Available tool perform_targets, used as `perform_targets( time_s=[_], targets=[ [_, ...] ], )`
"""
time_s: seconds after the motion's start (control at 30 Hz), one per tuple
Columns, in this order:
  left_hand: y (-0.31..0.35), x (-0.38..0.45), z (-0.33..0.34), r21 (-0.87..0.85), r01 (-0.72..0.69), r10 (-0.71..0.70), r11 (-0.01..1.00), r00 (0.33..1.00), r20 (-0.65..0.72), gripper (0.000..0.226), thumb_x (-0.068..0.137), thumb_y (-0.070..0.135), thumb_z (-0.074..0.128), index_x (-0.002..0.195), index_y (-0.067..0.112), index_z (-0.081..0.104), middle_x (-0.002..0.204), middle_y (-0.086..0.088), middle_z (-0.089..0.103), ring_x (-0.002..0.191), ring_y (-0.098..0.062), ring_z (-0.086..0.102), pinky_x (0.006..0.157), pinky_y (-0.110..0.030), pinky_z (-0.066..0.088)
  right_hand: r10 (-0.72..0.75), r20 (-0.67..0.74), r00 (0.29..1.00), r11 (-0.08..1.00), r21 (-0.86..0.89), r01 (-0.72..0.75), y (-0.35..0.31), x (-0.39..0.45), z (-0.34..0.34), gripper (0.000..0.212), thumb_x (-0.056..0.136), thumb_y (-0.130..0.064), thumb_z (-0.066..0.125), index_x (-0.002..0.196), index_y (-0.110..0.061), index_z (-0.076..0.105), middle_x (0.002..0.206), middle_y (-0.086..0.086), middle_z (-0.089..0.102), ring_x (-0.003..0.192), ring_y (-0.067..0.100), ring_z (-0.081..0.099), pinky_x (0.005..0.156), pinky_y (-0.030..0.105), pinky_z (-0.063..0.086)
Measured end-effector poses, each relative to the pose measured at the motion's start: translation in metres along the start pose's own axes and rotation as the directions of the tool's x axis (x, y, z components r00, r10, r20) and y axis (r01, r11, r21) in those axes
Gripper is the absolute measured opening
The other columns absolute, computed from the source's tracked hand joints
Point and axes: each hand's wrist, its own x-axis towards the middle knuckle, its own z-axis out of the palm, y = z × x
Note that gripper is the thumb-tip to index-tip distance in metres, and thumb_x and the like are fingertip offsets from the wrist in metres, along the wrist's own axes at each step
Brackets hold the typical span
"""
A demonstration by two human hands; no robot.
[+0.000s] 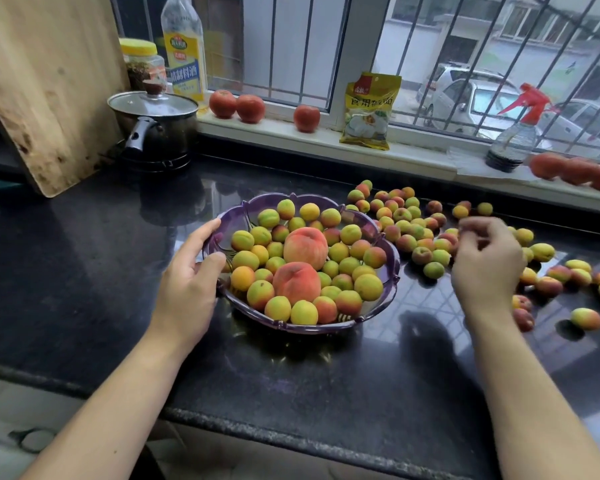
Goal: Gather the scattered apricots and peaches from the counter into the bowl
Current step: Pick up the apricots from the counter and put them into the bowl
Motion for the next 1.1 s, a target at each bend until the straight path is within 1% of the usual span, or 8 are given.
perform_targets(
  time_s=[0.07,0.13,0.3,0.57,0.67,0.77,0.93,1.1],
  targets=[
    [0.000,0.001,0.000,-0.004,-0.005,0.005,1.000,1.000,-0.003,0.043,0.103,0.018,0.053,0.141,0.037,0.060,0.129,0.021,0.066,0.116,0.006,0.063,0.092,-0.016,0.052,0.072,0.061,0.996,0.991,-0.113,-0.065,0.013,-0.009,0.004,0.019,0.097,-0.010,0.056,0.109,-0.011,0.071,0.103,0.008,0.070,0.094,0.022,0.064,0.081,0.030,0.051],
    [0.000,0.000,0.001,-0.003,-0.007,0.007,1.000,1.000,-0.002,0.043,0.105,0.012,0.052,0.139,0.038,0.061,0.127,0.022,0.067,0.114,0.007,0.064,0.089,-0.013,0.052,0.064,0.138,0.988,0.967,-0.252,-0.027,0.013,-0.015,0.007,0.020,0.098,-0.011,0.057,0.113,-0.008,0.070,0.109,0.012,0.066,0.095,0.020,0.056,0.081,0.027,0.040],
    [0.000,0.000,0.001,-0.019,-0.009,0.009,1.000,1.000,-0.009,0.052,0.091,0.029,0.051,0.142,0.034,0.062,0.133,0.012,0.069,0.122,-0.006,0.065,0.100,-0.028,0.052,0.234,0.289,0.928,0.866,-0.496,-0.064,0.000,-0.022,0.016,0.043,0.100,-0.030,0.060,0.136,-0.010,0.051,0.134,0.016,0.051,0.114,0.034,0.055,0.080,0.035,0.040],
    [0.000,-0.001,0.000,-0.021,-0.007,0.007,1.000,1.000,-0.004,0.051,0.089,0.032,0.050,0.138,0.038,0.062,0.130,0.018,0.069,0.121,-0.005,0.065,0.102,-0.031,0.052,0.206,0.282,0.937,0.858,-0.512,-0.035,0.006,-0.021,0.020,0.027,0.096,-0.023,0.066,0.116,-0.009,0.054,0.100,0.009,0.055,0.083,0.022,0.048,0.070,0.032,0.040],
    [0.000,-0.001,0.000,-0.032,-0.016,0.016,0.999,1.000,0.000,0.049,0.089,0.031,0.050,0.136,0.041,0.062,0.125,0.023,0.069,0.118,-0.001,0.065,0.097,-0.025,0.052,0.115,0.235,0.965,0.934,-0.357,-0.025,0.012,-0.021,0.019,0.024,0.095,-0.024,0.067,0.113,-0.008,0.060,0.105,0.011,0.064,0.088,0.022,0.057,0.072,0.032,0.045],
    [-0.001,0.000,0.000,-0.055,-0.018,0.018,0.998,1.000,0.010,0.046,0.092,0.028,0.051,0.134,0.044,0.061,0.124,0.024,0.070,0.119,-0.001,0.065,0.097,-0.025,0.052,0.041,0.221,0.974,0.999,-0.010,-0.040,0.011,-0.022,0.015,0.026,0.100,-0.025,0.061,0.124,-0.017,0.064,0.114,0.004,0.068,0.103,0.020,0.065,0.085,0.034,0.056],
    [-0.003,0.002,0.000,-0.047,-0.032,0.034,0.998,0.999,0.027,0.048,0.096,0.028,0.051,0.143,0.040,0.057,0.134,0.022,0.064,0.123,0.006,0.060,0.103,-0.023,0.050,0.115,0.426,0.897,0.817,0.474,-0.330,-0.006,-0.027,0.011,0.022,0.103,-0.015,0.055,0.118,-0.026,0.067,0.106,0.001,0.072,0.099,0.021,0.069,0.084,0.032,0.058],
    [0.000,0.002,0.000,-0.129,-0.002,0.002,0.992,1.000,-0.002,0.043,0.094,0.031,0.041,0.125,0.043,0.069,0.123,0.016,0.075,0.117,-0.006,0.069,0.091,-0.028,0.055,0.074,0.555,0.829,0.682,0.578,-0.448,-0.006,-0.027,0.008,0.030,0.098,-0.010,0.061,0.126,-0.019,0.065,0.120,0.007,0.069,0.099,0.020,0.068,0.089,0.032,0.055]
  ],
)
